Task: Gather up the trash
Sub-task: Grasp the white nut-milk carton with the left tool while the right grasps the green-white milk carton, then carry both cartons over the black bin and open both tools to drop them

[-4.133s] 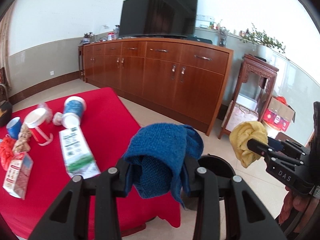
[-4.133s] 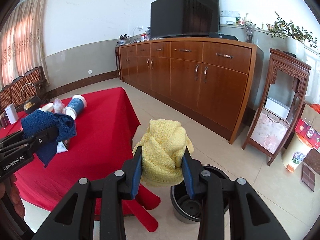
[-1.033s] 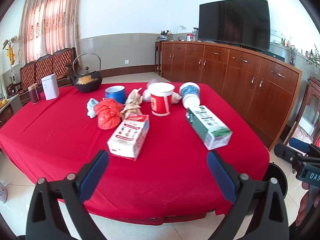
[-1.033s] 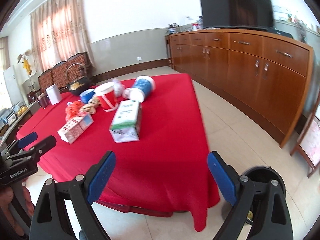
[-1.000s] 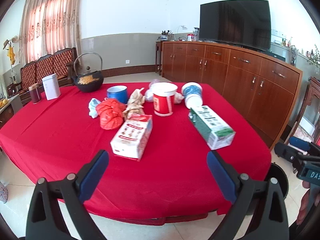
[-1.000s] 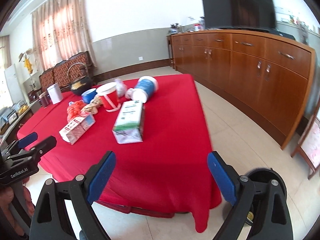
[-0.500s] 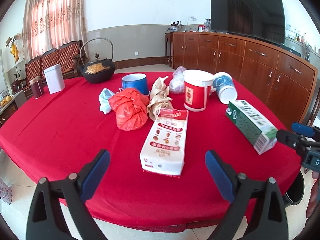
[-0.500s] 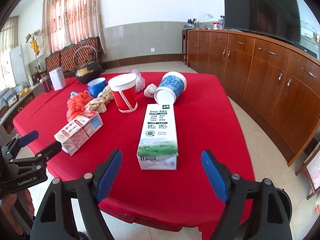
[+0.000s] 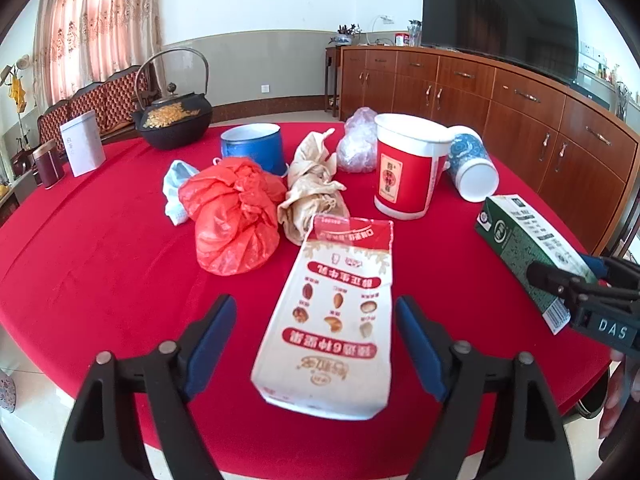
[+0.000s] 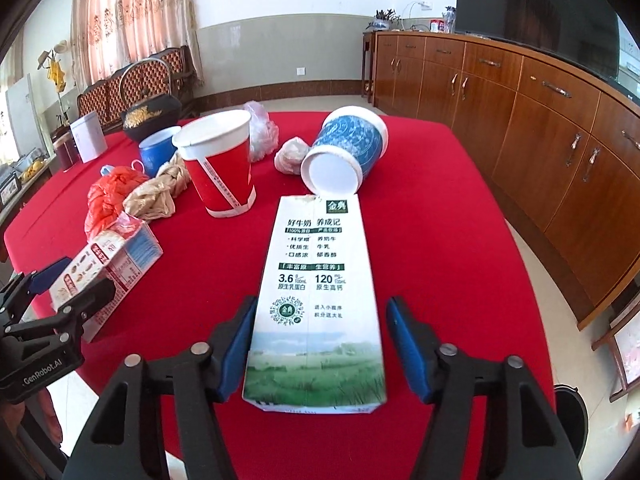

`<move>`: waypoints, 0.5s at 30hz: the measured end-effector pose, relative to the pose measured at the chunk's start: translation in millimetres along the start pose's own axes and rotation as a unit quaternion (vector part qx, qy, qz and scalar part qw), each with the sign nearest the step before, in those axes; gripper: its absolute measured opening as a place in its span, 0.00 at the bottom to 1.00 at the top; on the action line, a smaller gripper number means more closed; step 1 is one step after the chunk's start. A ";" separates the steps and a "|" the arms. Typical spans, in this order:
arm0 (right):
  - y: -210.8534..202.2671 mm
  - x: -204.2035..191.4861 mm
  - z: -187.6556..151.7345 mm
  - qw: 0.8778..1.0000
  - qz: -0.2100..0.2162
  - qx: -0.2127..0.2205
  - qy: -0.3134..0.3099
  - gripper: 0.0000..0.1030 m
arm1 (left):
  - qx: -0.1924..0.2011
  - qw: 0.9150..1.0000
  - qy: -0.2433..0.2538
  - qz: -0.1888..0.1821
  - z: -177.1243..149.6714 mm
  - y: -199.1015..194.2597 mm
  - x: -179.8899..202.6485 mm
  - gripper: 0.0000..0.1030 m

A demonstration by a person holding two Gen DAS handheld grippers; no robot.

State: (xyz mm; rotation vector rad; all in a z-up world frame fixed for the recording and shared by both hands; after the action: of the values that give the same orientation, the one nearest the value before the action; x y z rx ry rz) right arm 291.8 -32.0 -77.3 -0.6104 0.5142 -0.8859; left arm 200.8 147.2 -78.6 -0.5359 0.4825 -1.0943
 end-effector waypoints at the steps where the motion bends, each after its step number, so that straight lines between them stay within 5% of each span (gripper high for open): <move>1: 1.8 0.2 -0.2 1.000 0.001 -0.001 0.000 0.60 | -0.001 1.000 0.000 -0.002 1.0 0.8 1.5 0.77; 6: 6.2 -0.2 -1.0 1.000 -0.001 -0.005 -0.002 0.56 | -0.024 0.999 0.004 -0.027 3.3 12.3 7.3 0.52; 15: -13.1 2.7 -5.4 1.000 -0.012 0.014 -0.005 0.54 | -0.005 0.999 0.003 -0.036 8.0 -7.5 16.9 0.50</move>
State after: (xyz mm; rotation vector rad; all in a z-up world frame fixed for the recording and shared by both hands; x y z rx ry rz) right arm 282.6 -42.1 -72.8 -0.5964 0.4852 -0.9105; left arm 206.9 130.3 -69.4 -0.5622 0.4762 -1.1624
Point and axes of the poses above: each gripper's, at about its wrist camera, not at the fingertips, and y roughly the way its jaws point, x to its right, z to its top, the point moved 3 cm from there along y, roughly the way its jaws point, and after that the axes turned 12 degrees about z, right-handed, at the moved point
